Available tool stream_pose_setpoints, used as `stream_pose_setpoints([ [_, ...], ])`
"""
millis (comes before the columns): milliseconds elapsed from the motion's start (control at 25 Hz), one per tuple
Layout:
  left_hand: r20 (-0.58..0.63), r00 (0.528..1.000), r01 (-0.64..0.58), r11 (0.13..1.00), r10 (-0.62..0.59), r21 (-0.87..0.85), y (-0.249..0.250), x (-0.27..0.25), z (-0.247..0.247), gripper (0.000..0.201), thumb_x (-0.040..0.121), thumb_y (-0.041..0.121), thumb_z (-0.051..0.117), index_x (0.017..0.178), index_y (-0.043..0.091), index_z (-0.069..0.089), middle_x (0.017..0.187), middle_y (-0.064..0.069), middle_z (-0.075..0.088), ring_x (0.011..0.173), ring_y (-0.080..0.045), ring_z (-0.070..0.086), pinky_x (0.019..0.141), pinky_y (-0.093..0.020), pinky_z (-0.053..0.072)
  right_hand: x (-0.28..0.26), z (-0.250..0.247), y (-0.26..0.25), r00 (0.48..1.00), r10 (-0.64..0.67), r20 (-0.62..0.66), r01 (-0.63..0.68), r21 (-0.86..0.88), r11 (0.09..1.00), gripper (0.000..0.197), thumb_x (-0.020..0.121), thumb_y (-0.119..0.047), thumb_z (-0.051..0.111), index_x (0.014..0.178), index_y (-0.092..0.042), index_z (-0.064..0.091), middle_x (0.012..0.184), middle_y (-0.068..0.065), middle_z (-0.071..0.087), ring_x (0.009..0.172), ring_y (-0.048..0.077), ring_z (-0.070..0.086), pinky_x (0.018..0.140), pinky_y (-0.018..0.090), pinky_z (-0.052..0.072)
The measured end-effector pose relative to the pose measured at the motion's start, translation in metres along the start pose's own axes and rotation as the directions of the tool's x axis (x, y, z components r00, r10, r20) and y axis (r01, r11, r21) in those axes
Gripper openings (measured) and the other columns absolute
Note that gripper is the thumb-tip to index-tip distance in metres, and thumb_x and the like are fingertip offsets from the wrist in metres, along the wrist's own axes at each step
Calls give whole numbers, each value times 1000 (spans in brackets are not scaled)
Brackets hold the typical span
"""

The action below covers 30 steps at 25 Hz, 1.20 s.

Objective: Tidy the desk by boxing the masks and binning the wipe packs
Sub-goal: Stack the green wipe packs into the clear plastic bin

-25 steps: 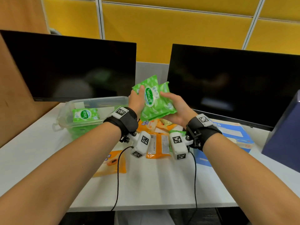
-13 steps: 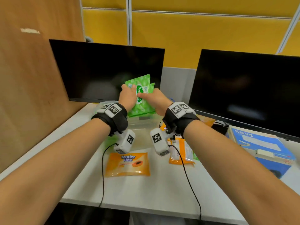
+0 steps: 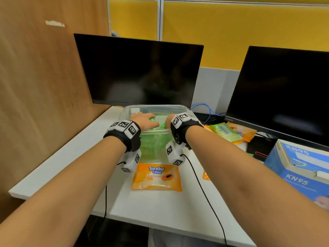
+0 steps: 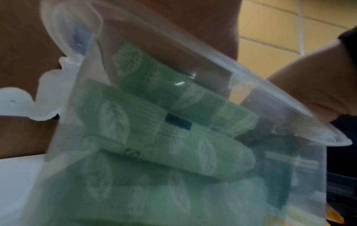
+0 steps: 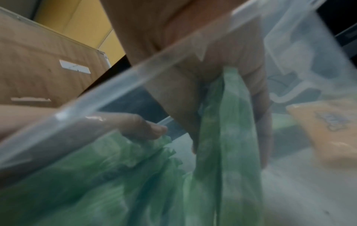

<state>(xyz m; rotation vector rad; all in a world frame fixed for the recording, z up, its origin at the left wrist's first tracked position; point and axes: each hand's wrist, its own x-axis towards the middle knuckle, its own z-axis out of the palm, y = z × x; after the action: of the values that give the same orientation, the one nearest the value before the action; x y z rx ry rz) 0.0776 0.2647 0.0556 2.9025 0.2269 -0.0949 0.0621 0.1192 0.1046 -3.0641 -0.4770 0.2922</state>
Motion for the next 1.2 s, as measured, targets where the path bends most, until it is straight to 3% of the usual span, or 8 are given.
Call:
stream_pose_setpoints([
  [240,-30,1000,5,1000,-6,-26,-6,12,9,61,82,56,47,140,41,37,146,-10,41,137,-36,27,112,-50,28,-12,-2,-5,992,-105,67,119,-285,951,47,96,-18,49,143,-12,42,142,12,47,127,29,48,99,36,42],
  [520,29,999,19,1000,-19,-8,-8,22,12,69,75,61,42,141,45,31,149,-12,36,140,-38,22,112,-55,25,-15,1,-4,997,-72,-5,70,-193,979,54,97,-17,49,148,-9,30,150,12,37,136,26,39,107,33,33],
  [720,-13,1000,-12,1000,12,-15,-9,24,14,64,79,58,41,140,41,37,145,-10,44,138,-34,28,113,-51,25,16,16,-3,995,-98,-26,94,-132,987,34,93,-15,51,126,-7,55,133,9,55,119,30,55,92,36,45],
  [840,-3,1000,-7,1000,7,-26,-10,24,13,68,73,61,40,138,42,39,144,-8,46,137,-33,31,112,-50,27,43,10,9,984,57,-168,-20,217,976,10,93,-14,48,91,-7,55,114,12,63,103,31,62,77,32,48],
  [960,-11,1000,-12,1000,12,-20,-10,25,13,65,74,59,40,137,42,39,145,-9,45,136,-34,32,111,-49,27,49,3,45,928,162,-335,13,463,886,16,91,-11,47,83,-3,59,97,16,61,84,31,60,72,33,50],
  [1040,-10,1000,-16,1000,16,-22,-12,25,12,68,71,61,39,136,43,40,145,-9,44,136,-35,33,111,-51,28,43,5,73,858,237,-455,75,569,819,23,91,-12,46,90,-2,67,99,17,67,88,32,63,76,35,54],
  [1120,-16,1000,-18,1000,17,-25,-12,27,13,70,68,62,38,135,43,41,145,-9,45,135,-35,34,111,-51,29,34,12,106,828,363,-428,-21,624,781,22,90,-16,49,91,-1,65,98,16,67,91,33,63,75,34,50],
  [1200,-20,1000,-17,1000,16,-23,-12,27,13,69,70,61,40,136,42,41,145,-8,45,135,-35,34,111,-51,28,18,26,144,864,457,-212,-303,507,807,19,89,-22,54,90,-4,60,98,15,65,85,30,61,70,32,49],
])
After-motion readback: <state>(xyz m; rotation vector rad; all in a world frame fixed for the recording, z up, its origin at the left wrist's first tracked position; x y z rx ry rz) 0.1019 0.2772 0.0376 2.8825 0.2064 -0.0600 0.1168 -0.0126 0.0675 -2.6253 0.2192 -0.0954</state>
